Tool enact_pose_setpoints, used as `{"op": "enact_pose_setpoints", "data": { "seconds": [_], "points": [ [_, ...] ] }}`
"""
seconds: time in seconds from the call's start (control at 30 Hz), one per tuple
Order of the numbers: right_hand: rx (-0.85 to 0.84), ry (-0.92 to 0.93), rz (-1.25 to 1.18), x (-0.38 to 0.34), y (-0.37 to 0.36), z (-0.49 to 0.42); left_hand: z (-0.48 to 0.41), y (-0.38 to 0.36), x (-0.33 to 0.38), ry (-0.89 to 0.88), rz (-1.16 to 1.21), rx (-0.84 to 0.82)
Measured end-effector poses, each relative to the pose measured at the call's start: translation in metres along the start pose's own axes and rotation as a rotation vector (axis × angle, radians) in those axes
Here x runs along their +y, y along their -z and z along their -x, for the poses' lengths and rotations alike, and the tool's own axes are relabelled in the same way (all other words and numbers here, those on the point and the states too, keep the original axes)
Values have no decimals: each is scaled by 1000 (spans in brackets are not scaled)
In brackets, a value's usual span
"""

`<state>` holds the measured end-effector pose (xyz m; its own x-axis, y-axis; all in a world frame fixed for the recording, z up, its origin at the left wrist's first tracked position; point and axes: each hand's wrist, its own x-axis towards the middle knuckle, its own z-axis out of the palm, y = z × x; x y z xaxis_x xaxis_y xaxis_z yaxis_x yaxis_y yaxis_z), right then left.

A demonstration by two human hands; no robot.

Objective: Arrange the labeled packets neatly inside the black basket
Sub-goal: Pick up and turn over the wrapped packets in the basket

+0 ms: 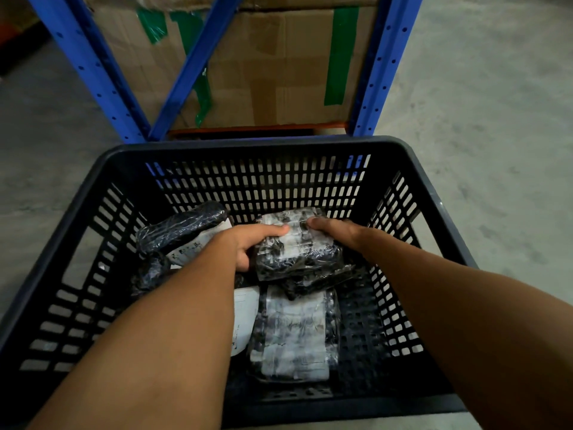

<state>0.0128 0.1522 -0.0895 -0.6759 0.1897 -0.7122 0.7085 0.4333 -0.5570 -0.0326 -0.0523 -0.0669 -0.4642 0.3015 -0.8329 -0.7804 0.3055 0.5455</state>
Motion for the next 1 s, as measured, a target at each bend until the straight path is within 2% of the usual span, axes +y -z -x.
{"op": "enact_pose_setpoints", "data": {
  "seconds": [0.13, 0.23, 0.37, 0.5, 0.57, 0.67, 0.73, 0.8, 0.9, 1.0],
  "points": [
    [-61, 18, -50, -1, -2, 3, -2, 0, -5, -22, 25, -31],
    [-152, -111, -29, -4, 1, 20, 8, 0, 0, -9, -57, 11],
    [-380, -248, -36, -12, 6, 50, 39, 11, 14, 59, -194, 42],
    [-588, -213, -78, -35, 3, 81, 88, 37, 24, 73, -270, 56],
    [-687, -193, -26, -52, -6, 93, 115, 58, 22, 87, -307, 40],
    [-838, -231, 182, -78, -29, 111, 150, 87, 9, 104, -349, 7],
    [-826, -221, 283, -91, -43, 120, 167, 96, 2, 101, -362, 19],
    [-738, -128, 298, -98, -50, 123, 181, 100, 2, 63, -353, 54],
    [-580, 39, 215, -103, -45, 125, 191, 96, 9, -53, -299, 84],
    [-446, 132, 55, -102, -24, 129, 187, 77, 19, -148, -271, 107]
  ]
}}
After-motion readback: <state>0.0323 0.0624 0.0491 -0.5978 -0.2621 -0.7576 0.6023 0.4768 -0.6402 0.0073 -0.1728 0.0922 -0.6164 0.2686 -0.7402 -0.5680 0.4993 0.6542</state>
